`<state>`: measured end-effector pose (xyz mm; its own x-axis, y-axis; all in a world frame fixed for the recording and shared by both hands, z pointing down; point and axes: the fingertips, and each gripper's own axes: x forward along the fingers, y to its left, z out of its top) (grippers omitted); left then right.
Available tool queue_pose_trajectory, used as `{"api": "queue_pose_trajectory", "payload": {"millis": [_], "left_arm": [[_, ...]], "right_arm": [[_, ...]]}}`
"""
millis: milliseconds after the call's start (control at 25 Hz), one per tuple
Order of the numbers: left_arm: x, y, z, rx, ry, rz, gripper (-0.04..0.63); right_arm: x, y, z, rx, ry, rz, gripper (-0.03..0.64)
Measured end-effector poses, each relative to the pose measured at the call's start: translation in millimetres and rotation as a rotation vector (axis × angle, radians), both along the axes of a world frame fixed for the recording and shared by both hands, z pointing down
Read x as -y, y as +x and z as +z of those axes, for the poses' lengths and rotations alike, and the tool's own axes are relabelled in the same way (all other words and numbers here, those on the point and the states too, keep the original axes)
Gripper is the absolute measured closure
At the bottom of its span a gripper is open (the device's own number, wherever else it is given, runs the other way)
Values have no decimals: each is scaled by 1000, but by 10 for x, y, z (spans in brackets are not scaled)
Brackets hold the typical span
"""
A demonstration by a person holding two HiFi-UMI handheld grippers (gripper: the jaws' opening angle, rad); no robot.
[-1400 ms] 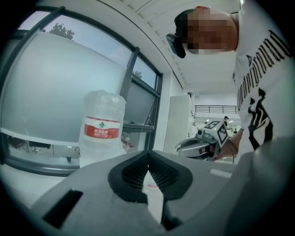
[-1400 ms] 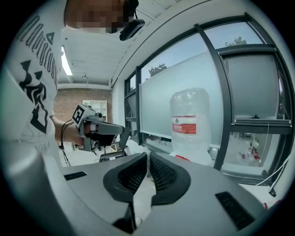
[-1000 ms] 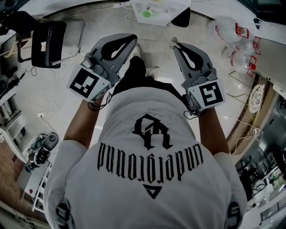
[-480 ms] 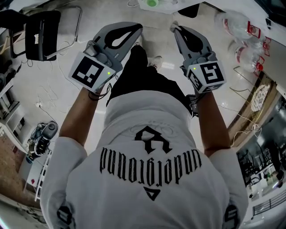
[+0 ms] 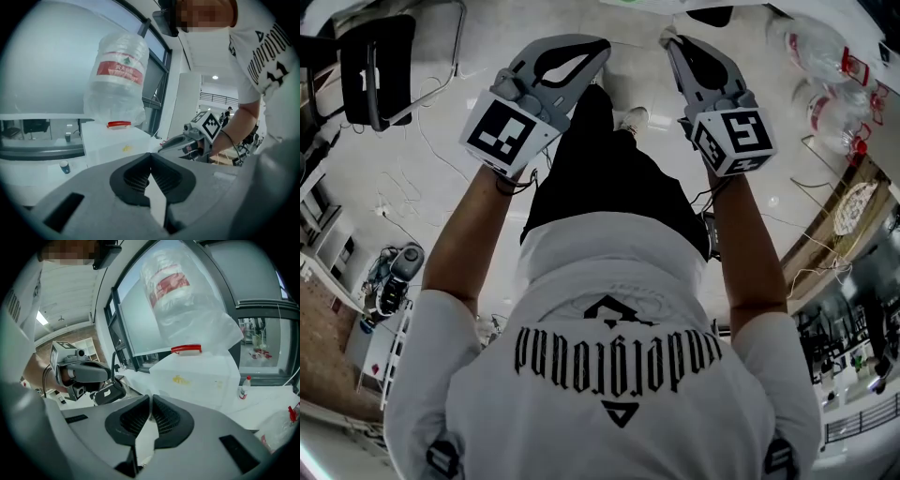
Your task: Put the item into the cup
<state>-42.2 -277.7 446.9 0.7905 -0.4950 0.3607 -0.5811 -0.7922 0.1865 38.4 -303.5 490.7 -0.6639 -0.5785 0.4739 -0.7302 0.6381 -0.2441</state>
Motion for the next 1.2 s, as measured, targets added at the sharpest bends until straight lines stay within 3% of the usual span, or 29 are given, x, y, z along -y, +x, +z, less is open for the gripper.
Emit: {"api": "queue_pose_trajectory", "payload": {"millis": [520, 800, 1200], "left_arm": [[380, 3, 888, 3, -56, 10, 581], [519, 53, 1293, -23, -81, -2, 581], [695, 21, 1756, -24, -86, -23, 581]], "right_arm": [[226, -124, 865, -42, -39, -8, 589], [446, -144, 1192, -15, -65, 33, 589], [568, -246, 1733, -75, -64, 25, 589]]}}
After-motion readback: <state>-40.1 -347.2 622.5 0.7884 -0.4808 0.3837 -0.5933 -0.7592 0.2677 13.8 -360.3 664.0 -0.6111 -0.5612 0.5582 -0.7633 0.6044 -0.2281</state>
